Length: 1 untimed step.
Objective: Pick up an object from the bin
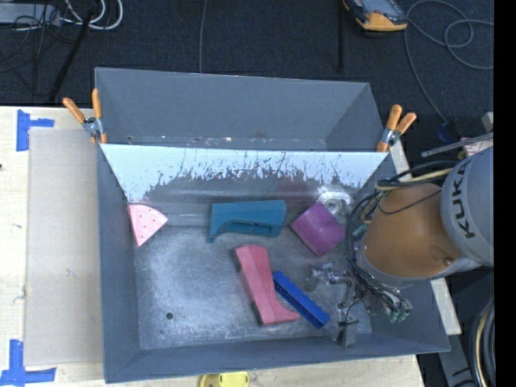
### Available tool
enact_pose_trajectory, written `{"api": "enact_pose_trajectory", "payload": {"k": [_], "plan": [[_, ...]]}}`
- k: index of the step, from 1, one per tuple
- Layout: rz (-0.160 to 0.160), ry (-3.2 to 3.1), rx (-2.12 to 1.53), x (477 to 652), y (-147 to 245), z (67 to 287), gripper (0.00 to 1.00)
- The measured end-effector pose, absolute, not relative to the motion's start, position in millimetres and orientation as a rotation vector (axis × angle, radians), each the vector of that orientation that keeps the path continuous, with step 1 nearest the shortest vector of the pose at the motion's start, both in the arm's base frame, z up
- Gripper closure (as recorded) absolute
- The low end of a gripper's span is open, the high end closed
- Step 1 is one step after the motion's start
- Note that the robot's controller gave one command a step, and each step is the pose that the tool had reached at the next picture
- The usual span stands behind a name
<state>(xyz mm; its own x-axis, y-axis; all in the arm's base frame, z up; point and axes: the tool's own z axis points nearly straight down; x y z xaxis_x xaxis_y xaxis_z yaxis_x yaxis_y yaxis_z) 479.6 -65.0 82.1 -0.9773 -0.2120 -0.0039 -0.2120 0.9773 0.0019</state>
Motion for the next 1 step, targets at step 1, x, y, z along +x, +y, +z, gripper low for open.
{"api": "enact_pose_trajectory", "payload": {"k": [1], "plan": [[-0.002,3.040,-0.781,476.6,-82.2,90.9,0.00]]}}
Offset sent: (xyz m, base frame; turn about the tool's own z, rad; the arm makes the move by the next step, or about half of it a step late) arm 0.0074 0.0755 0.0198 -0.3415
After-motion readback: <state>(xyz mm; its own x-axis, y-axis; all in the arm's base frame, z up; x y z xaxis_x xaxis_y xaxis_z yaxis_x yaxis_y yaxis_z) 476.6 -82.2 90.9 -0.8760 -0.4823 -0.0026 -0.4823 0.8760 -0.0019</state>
